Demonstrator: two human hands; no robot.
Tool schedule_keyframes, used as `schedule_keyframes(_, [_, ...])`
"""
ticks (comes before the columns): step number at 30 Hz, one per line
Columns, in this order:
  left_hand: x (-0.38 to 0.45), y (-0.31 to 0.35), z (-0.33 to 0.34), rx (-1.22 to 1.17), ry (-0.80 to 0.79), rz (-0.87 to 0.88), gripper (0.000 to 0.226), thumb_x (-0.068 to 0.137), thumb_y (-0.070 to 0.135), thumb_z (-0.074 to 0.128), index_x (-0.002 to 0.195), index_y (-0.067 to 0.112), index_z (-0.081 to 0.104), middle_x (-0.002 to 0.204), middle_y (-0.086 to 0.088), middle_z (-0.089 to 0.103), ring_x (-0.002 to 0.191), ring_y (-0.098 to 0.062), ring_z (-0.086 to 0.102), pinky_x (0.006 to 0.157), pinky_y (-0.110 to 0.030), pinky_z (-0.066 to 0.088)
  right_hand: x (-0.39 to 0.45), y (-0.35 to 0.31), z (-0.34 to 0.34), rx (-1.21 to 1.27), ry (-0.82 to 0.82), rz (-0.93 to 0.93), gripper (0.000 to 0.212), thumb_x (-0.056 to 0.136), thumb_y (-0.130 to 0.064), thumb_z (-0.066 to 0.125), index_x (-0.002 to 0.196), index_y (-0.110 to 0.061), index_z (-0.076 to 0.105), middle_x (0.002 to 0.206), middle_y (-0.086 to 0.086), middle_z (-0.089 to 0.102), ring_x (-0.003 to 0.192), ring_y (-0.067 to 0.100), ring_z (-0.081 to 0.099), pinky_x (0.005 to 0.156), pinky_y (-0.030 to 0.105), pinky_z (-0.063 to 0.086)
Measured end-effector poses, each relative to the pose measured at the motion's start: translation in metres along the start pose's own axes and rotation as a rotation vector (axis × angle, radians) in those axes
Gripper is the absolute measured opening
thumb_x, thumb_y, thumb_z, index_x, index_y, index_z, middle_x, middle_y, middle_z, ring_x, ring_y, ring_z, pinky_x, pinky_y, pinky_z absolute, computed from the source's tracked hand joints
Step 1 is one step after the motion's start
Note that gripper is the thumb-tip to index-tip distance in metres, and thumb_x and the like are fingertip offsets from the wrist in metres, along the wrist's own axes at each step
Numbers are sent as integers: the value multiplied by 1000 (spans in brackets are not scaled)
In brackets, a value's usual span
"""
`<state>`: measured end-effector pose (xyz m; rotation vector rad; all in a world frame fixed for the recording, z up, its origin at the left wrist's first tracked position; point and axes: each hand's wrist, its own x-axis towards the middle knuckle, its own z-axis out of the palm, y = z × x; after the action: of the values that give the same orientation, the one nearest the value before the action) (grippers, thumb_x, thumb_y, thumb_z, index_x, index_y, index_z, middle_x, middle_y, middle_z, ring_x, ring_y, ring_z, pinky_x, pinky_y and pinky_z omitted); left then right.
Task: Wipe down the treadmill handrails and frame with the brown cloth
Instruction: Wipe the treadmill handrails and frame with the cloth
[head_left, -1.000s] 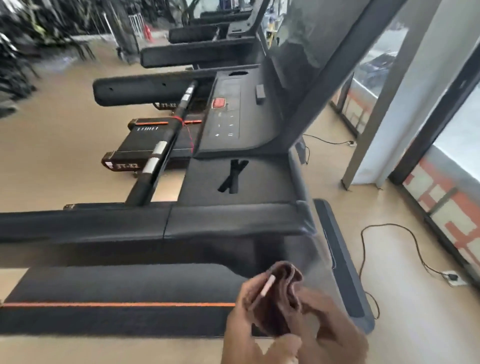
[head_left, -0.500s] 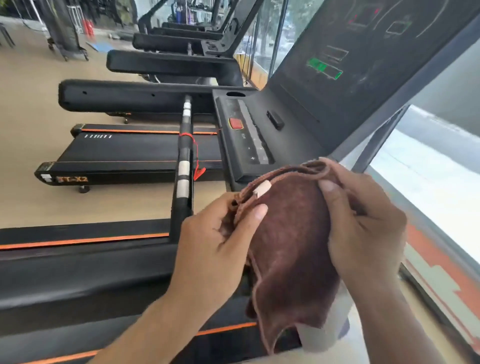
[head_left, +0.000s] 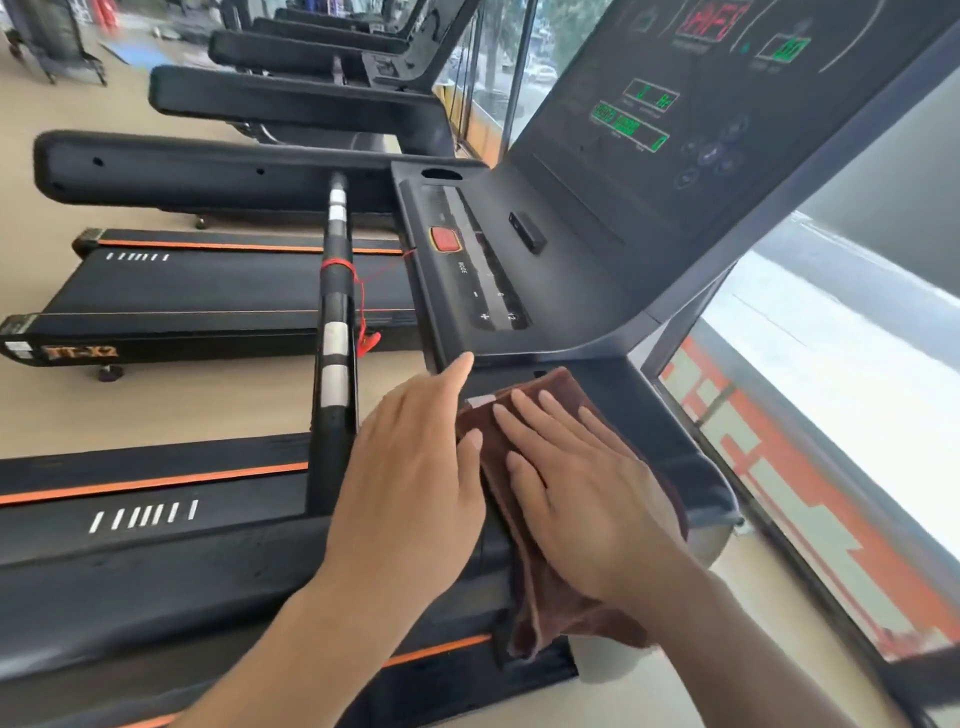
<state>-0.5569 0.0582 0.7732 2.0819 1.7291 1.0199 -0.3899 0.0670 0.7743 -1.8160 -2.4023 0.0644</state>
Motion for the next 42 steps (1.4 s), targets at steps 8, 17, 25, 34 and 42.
schedule_keyframes(8, [11, 21, 11, 96, -44, 34, 58, 95, 15, 59, 150, 18, 41, 137, 1, 56, 136, -26, 46, 116, -42, 34, 36, 51, -15, 26, -174, -38, 56, 111, -48, 21, 164, -36, 12, 171, -16, 2, 158, 6, -5, 126, 28, -6])
schedule_keyframes(17, [6, 3, -9, 196, -35, -81, 53, 96, 14, 50, 148, 21, 43, 143, 1, 55, 145, -26, 38, 117, -47, 33, 5, 22, -10, 28, -62, 80, 60, 107, -43, 21, 165, -30, 11, 172, -14, 3, 159, 10, -2, 128, 31, -4])
schedule_keyframes(25, [11, 9, -22, 105, 133, -122, 47, 100, 10, 48, 145, 25, 49, 146, 1, 53, 142, -18, 39, 116, -42, 33, 8, -56, 4, 110, 24, -382, 50, 98, -41, 37, 134, -21, 66, 133, -2, 69, 136, 18, 52, 121, 36, 22])
schedule_keyframes(34, [15, 32, -1, 35, 139, -12, 43, 98, 7, 49, 137, 22, 57, 136, -1, 61, 139, -20, 45, 109, -30, 30, -12, 62, -12, -15, -25, 160, 63, 105, -63, 16, 163, -38, 19, 170, -20, 8, 158, 3, -1, 128, 34, -1])
schedule_keyframes(42, [-8, 9, -27, 67, 134, -114, 44, 99, 6, 49, 139, 22, 56, 137, -2, 60, 134, -24, 47, 108, -40, 37, -28, 26, -5, 3, 135, 139, 61, 103, -45, 21, 160, -28, 37, 167, -10, 28, 156, 12, 21, 126, 28, 7])
